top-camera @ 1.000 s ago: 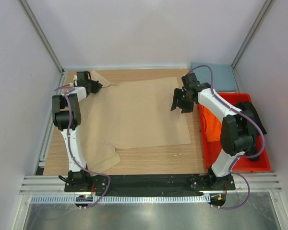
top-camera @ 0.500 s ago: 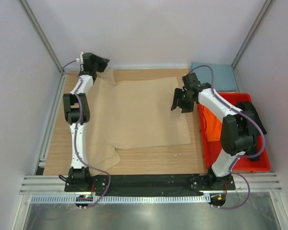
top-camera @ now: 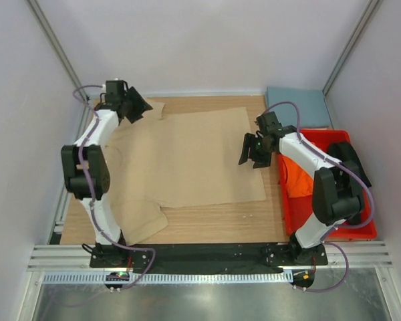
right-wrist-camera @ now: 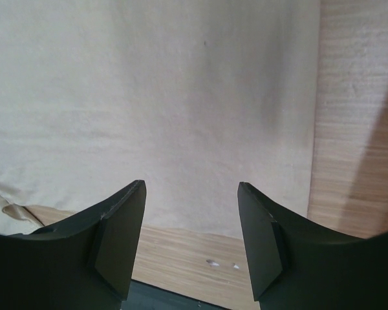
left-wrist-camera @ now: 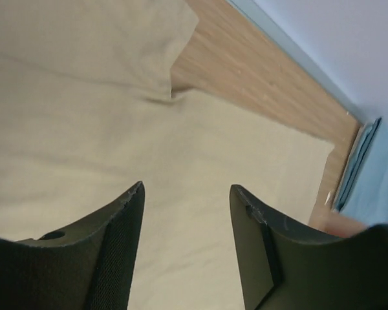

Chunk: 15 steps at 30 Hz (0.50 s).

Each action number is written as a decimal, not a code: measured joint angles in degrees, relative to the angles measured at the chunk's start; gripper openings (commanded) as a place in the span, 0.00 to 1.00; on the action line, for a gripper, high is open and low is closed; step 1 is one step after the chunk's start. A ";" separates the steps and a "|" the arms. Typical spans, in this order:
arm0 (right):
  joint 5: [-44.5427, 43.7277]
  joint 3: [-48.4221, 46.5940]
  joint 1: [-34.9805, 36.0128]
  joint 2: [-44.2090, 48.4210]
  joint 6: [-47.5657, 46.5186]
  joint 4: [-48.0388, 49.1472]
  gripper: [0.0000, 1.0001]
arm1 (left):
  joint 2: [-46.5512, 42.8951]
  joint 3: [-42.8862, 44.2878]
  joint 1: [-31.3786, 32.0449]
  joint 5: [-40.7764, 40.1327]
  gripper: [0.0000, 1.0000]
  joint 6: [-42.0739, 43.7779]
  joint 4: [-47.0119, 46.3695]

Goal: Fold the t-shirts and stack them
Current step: Flatten the tshirt out

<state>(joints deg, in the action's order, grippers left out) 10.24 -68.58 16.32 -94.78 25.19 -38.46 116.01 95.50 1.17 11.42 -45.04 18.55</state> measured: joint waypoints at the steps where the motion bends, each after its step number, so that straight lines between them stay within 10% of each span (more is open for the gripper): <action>1: 0.39 1.18 0.02 0.85 0.02 0.07 0.65 | -5.22 -2.49 -0.11 -0.87 0.54 2.71 3.10; 8: 2.49 7.28 0.35 6.84 0.04 0.22 0.64 | -37.44 -25.20 -6.82 -5.53 0.24 12.44 20.41; 15: 4.70 12.63 0.81 12.15 0.31 0.31 0.64 | -45.46 -42.07 -11.30 -15.10 0.38 8.31 37.38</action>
<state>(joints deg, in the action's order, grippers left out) 14.94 -55.94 17.12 -82.63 25.50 -38.15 70.54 53.43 -10.13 -3.68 -36.73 55.92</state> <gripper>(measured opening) 0.641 0.345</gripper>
